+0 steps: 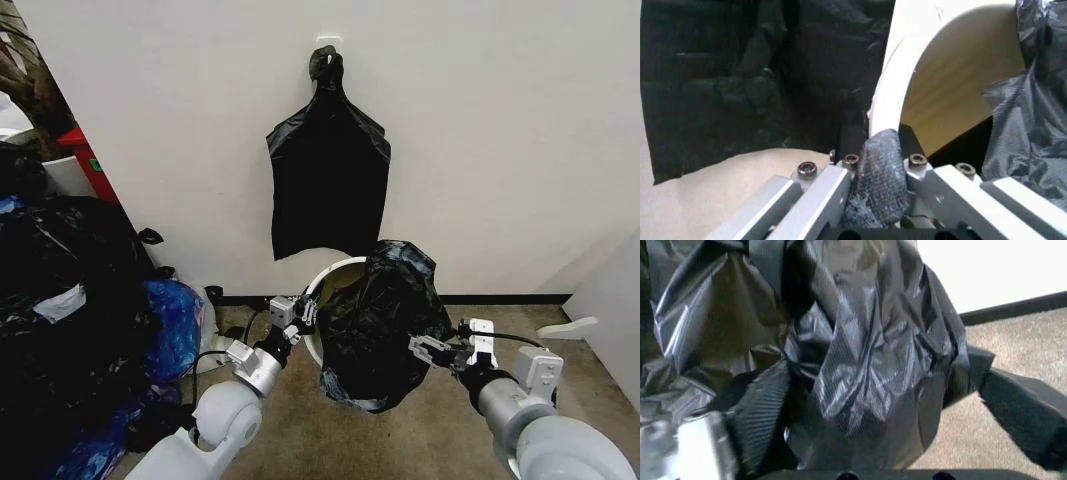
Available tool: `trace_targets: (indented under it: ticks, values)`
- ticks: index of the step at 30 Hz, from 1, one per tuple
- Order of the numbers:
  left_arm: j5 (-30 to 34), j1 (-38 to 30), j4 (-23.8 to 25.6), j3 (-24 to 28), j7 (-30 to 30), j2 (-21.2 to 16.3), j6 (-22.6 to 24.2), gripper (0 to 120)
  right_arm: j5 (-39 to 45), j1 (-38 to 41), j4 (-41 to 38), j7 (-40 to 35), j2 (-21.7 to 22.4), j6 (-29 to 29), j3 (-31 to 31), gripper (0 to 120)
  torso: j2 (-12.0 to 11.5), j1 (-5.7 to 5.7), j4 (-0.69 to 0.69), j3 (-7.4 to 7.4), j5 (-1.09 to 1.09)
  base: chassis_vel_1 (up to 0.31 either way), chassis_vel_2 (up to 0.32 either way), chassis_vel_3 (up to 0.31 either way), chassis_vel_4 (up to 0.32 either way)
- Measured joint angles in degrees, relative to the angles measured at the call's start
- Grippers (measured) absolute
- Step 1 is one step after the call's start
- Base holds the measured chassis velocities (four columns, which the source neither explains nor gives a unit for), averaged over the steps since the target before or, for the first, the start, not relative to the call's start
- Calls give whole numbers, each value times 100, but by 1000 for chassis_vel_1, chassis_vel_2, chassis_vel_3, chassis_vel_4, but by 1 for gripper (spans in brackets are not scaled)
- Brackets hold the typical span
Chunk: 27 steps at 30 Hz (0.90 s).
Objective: Place the garbage bag over the trash bin.
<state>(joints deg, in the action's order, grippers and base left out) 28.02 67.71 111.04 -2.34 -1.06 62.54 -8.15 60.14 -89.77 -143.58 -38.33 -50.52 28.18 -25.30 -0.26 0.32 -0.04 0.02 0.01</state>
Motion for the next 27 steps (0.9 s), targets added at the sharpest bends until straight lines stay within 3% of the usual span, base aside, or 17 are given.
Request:
trace_targets:
  ticks: [4,22,27]
  values:
    - [-17,15,100,12,8,-37,-5,3,351,67,13,-238,-115,-71,51,81,0,0,0,0,0,0,0,0,0]
    - [167,59,126,73,113,-45,-113,3,-135,90,33,42,-146,-172,124,12,0,0,1,0,1,0,0,0,0]
    - [262,45,147,111,172,-52,-119,3,-342,63,35,94,-151,-183,110,5,0,0,0,0,1,0,0,0,0]
